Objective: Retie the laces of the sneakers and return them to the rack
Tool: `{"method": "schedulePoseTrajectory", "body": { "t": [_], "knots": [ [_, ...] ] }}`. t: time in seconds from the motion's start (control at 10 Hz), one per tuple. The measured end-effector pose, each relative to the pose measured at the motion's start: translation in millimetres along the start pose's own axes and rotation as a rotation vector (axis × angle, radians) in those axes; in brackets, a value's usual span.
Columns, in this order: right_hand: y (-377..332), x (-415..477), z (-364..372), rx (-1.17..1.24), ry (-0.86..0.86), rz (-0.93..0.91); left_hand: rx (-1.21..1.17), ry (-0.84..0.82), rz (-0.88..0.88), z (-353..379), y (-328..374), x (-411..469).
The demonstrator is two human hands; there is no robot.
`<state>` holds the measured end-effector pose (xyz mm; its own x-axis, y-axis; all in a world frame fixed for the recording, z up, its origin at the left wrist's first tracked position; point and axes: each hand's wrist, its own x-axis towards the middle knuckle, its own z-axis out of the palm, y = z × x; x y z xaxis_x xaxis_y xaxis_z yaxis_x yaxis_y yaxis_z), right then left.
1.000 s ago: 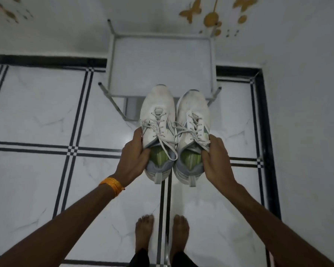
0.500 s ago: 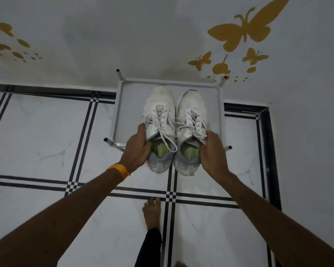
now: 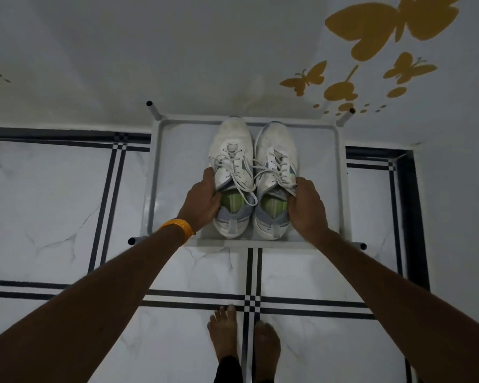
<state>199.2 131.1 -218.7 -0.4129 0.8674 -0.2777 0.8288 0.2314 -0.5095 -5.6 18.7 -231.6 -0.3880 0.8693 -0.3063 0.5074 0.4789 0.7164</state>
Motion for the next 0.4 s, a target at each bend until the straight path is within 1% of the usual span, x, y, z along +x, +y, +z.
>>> {"method": "schedulePoseTrajectory", "body": {
  "t": [0.1, 0.2, 0.3, 0.4],
  "knots": [
    [5.8, 6.6, 2.6, 0.030, -0.013, 0.004, -0.007, -0.027, -0.008, 5.2, -7.4, 5.5],
    [10.5, 10.1, -1.1, 0.059, -0.100, 0.030, 0.036, -0.064, -0.038, 7.4, -3.7, 2.3],
    [8.4, 6.5, -12.7, 0.081, -0.191, 0.014, 0.302, -0.041, -0.079, -0.6, 9.6, -5.5],
    [-4.1, 2.6, -42.3, 0.040, -0.167, 0.016, 0.526, 0.080, -0.063, -24.8, 28.5, -9.0]
  ]
}}
